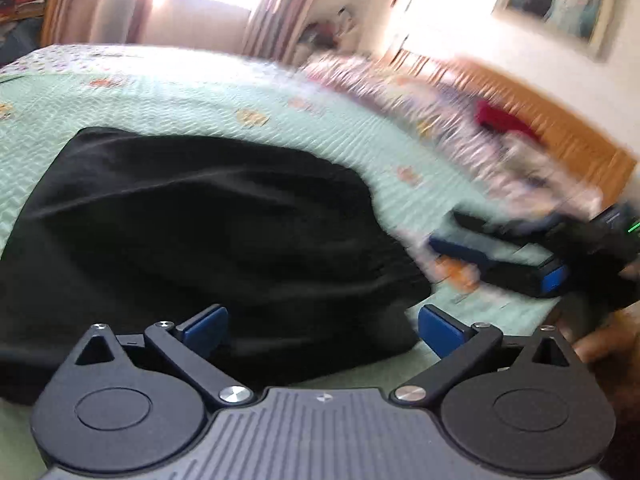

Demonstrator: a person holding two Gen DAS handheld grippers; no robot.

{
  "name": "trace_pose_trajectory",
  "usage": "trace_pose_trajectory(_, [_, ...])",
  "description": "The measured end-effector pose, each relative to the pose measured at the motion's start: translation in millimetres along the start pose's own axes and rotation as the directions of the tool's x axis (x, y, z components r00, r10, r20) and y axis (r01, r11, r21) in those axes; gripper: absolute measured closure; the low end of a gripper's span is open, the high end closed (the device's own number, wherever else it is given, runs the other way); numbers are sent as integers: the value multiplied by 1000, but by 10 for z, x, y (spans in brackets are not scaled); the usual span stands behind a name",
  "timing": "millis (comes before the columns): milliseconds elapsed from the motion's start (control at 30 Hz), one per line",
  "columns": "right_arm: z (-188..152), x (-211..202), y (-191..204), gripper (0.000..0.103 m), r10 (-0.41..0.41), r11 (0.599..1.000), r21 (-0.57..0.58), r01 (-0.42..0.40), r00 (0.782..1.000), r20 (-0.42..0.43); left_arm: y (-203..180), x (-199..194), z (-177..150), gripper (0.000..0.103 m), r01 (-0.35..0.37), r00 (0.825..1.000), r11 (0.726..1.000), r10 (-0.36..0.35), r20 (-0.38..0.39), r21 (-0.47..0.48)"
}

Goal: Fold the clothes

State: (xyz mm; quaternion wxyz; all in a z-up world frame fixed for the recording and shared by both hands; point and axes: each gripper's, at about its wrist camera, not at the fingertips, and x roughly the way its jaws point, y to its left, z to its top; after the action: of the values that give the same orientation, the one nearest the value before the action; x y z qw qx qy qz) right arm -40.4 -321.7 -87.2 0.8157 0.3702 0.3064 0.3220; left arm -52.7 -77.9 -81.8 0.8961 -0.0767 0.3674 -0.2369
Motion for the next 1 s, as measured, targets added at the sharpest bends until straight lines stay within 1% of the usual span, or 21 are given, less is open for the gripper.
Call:
trace_pose_trajectory(67, [-3,46,-19,67,4,1000,10,-4,1000,-6,-2,20,-60,1,3,1000,1000,-3,6,19])
trace_pose_trajectory(100, [-48,93,-92,71,-43,999,-4,42,999,-32,-5,26,-90,1,5,1000,1000,-6,12,29])
trace_pose_trajectory(133, [-92,132,-170,96,-85,996,-13,84,995,-52,-8,27,-93,1,5,1000,999,-5,11,33])
trace_pose_trajectory(167, [-126,109,-277,103,-92,995,25,92,995,-30,-9,29,-85,1,9,1000,999,-9,9,36])
trace_pose_trajectory(233, [-165,58,-408,103,-43,993,108,44,999,-6,-7,25,-91,1,17,1000,999,-17,7,45])
trace_pose_trajectory(367, [-150,63,-259,103,-66,996,64,66,998,-6,8,-13,-44,1,31,999,999,-31,10,41])
trace_pose_trajectory(400, [-129,64,-229,103,-69,996,60,69,998,-9,21,-71,-34,1,38,999,999,-38,20,34])
trace_pose_trajectory(500, [-60,7,-142,92,-52,997,58,52,999,10,65,-261,-4,1,59,997,998,-60,56,12])
trace_pose_trajectory(533, [-43,-34,-72,82,-37,998,51,36,999,25,81,-334,4,1,58,995,998,-59,82,11])
trace_pose_trajectory(567, [-29,-64,-11,75,-25,999,43,23,999,37,94,-401,22,1,45,992,999,-46,118,13])
trace_pose_trajectory(667, [-59,90,-22,66,-37,999,19,37,999,-9,142,-572,87,1,-1,975,1000,0,220,7])
trace_pose_trajectory(700, [-69,141,-26,66,-41,999,12,42,999,-24,183,-586,110,1,-9,972,1000,10,234,-8])
trace_pose_trajectory(767, [-89,244,-34,66,-51,999,-5,50,997,-54,269,-510,122,1,-33,981,998,41,189,-45])
trace_pose_trajectory(833, [-110,346,-42,66,-60,998,-21,59,995,-85,383,-367,73,1,-32,994,995,42,103,-95])
trace_pose_trajectory(867, [-120,398,-46,73,-65,998,-29,62,993,-99,375,-328,35,2,-35,995,996,42,88,-81])
trace_pose_trajectory(900, [-133,442,-56,84,-69,997,-35,66,991,-112,359,-296,-2,1,-39,996,997,43,77,-60])
trace_pose_trajectory(933, [-171,436,-115,103,-66,998,-19,65,992,-110,342,-264,-39,1,-43,997,998,45,66,-40])
trace_pose_trajectory(1000, [-246,424,-233,103,-61,998,12,62,993,-105,309,-199,-113,1,-49,998,999,49,45,1])
